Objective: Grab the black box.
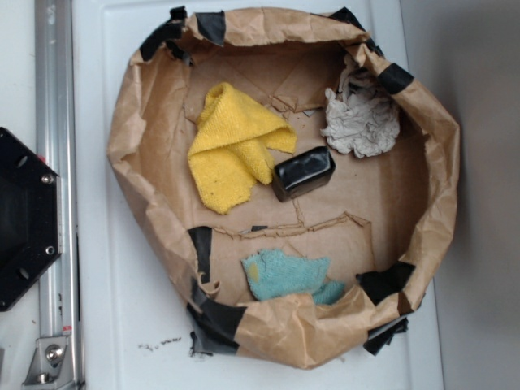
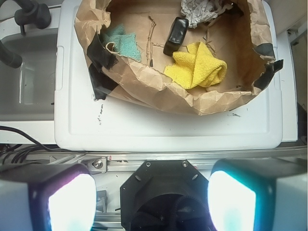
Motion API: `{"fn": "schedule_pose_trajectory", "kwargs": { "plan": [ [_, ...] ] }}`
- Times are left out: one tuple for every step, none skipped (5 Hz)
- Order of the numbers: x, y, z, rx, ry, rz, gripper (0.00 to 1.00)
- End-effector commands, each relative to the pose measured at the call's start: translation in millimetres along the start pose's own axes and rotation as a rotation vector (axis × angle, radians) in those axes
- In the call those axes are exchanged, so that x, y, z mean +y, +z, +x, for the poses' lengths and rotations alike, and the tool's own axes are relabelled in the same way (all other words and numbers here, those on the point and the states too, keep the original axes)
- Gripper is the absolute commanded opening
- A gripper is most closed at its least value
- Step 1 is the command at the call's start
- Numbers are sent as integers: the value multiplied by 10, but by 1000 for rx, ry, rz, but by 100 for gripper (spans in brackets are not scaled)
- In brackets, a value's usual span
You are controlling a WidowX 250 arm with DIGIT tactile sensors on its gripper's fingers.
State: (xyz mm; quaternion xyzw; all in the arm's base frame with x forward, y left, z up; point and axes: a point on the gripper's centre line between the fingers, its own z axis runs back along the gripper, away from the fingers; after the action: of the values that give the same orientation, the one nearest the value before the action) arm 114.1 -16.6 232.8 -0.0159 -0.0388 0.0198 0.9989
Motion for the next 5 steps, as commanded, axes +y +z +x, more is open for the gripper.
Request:
{"fn": "schedule_pose_trajectory", "kwargs": {
  "plan": [
    [-6,34,20,-12,-2,-2,100],
    [393,-160,520,-66,218,-33,100],
    [482,-289,986,-106,293,-21,100],
    [537,-532,1428,-75,319,-2,100],
    [460,-997,1606,-33,301,39,100]
  ]
}}
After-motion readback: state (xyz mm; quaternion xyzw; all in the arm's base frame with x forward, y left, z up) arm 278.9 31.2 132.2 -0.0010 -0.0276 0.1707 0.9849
